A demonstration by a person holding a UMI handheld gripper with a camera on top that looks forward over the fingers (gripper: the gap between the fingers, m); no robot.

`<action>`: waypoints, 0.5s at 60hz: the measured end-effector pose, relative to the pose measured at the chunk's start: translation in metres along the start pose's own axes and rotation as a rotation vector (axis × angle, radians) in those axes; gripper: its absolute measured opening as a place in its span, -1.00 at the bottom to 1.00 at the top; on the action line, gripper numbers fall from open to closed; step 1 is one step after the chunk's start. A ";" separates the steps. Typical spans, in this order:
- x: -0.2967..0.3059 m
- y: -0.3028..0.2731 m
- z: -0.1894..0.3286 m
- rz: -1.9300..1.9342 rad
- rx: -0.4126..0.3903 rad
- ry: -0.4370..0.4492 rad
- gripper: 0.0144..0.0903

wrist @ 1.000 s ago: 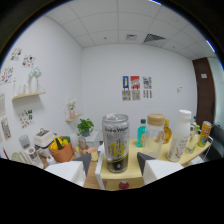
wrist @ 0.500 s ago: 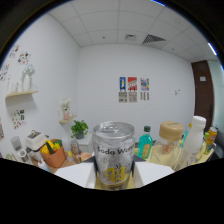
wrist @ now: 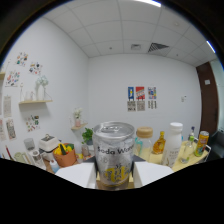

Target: Make me a cup of Mojito.

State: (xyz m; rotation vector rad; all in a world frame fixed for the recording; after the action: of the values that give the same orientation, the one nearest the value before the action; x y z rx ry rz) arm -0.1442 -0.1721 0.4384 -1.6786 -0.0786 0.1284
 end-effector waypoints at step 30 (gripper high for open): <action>0.096 0.206 -0.033 0.030 -0.160 0.073 -0.03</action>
State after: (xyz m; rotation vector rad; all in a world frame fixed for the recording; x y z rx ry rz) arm -0.0499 -0.2151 0.2341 -1.8432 -0.0090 0.0850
